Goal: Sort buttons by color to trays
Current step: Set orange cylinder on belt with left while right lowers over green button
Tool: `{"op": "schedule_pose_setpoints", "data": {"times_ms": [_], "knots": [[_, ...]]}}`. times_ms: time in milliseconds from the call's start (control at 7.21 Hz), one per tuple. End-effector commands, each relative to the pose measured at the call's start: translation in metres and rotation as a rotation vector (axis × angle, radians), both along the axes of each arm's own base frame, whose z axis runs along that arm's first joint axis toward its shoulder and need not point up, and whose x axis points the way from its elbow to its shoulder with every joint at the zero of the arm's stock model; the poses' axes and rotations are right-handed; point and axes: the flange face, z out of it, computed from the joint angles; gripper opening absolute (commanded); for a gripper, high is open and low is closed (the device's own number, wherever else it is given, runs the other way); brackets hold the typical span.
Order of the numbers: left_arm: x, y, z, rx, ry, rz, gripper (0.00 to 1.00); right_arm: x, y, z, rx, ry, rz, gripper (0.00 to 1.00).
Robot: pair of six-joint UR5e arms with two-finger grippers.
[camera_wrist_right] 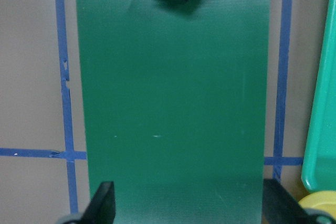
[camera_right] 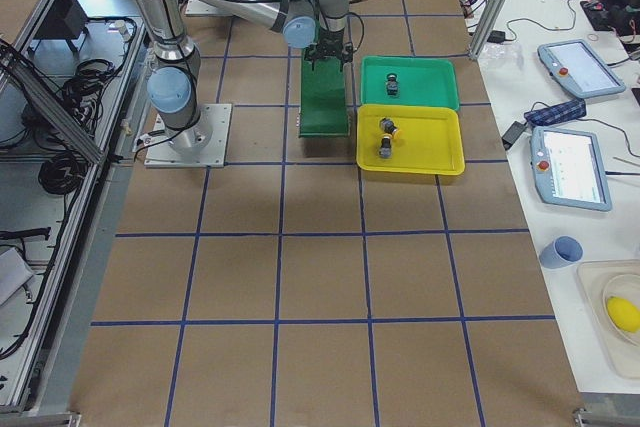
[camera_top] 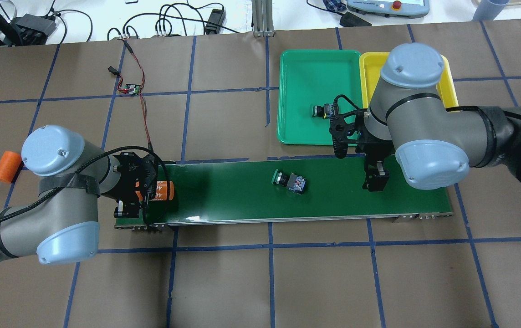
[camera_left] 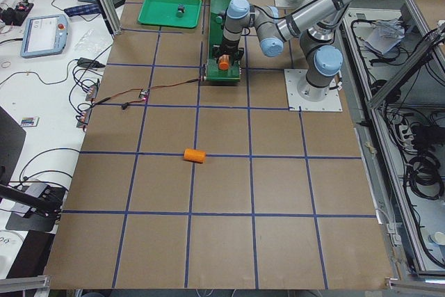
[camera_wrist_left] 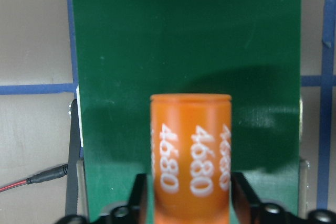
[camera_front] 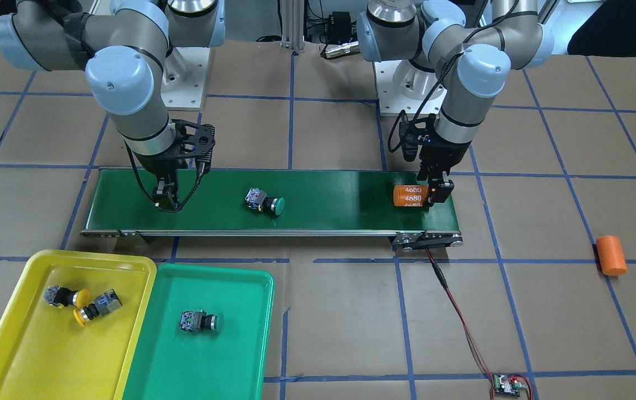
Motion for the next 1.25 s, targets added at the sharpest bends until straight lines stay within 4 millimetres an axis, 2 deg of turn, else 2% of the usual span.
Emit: {"op": "schedule_pose_setpoints", "data": {"times_ms": [0,277,416,554,693,832,970,1109], "knots": [[-0.003,-0.002,0.006,-0.017,0.0,0.013,1.0,0.0,0.002,-0.004,0.014,0.003,-0.057,1.0],[0.007,-0.009,0.035,-0.072,-0.031,0.015,1.0,0.0,0.002,-0.005,0.023,0.004,-0.127,1.0],[0.012,-0.011,0.038,-0.053,-0.04,0.038,1.0,-0.001,0.002,-0.006,0.026,0.005,-0.135,1.0],[0.04,-0.02,0.048,-0.073,-0.045,0.104,1.0,-0.001,0.004,-0.01,0.035,0.008,-0.154,1.0],[0.102,-0.033,0.057,-0.085,-0.037,0.303,1.0,-0.002,0.003,-0.013,0.045,0.012,-0.195,1.0],[0.143,-0.043,0.064,-0.102,-0.004,0.539,1.0,-0.001,0.003,-0.018,0.057,0.013,-0.197,1.0],[0.163,-0.057,0.068,-0.108,0.014,0.712,1.0,-0.001,0.003,-0.018,0.06,0.013,-0.197,1.0],[0.184,-0.072,0.056,-0.086,0.043,0.906,1.0,-0.001,0.003,-0.018,0.06,0.013,-0.197,1.0]]}}
